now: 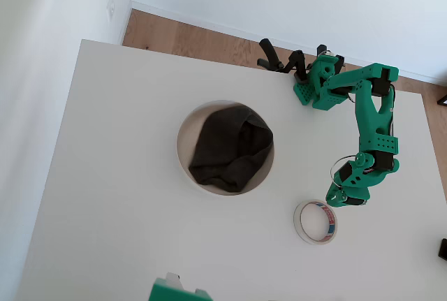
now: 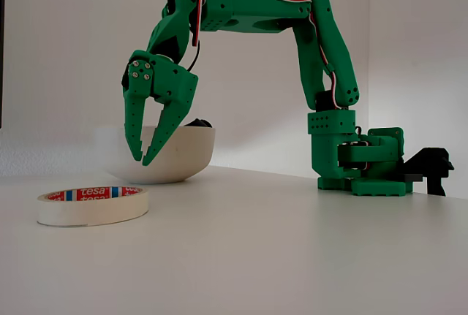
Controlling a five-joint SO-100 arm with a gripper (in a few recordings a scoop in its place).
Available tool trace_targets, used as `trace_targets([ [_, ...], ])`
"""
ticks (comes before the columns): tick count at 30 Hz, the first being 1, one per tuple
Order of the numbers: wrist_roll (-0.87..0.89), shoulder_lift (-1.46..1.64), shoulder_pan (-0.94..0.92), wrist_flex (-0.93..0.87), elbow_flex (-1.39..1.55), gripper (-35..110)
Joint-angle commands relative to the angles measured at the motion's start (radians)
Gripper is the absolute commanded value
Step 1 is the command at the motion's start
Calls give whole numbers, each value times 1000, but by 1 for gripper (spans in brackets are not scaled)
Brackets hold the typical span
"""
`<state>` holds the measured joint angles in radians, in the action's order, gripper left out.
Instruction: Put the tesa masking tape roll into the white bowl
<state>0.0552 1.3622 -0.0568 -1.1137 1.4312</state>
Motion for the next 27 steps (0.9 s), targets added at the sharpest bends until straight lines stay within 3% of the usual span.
trace_targets([
  [1,23,37,-6,-11,-72,16],
  [27,66,-103,52,-28,-72,13],
])
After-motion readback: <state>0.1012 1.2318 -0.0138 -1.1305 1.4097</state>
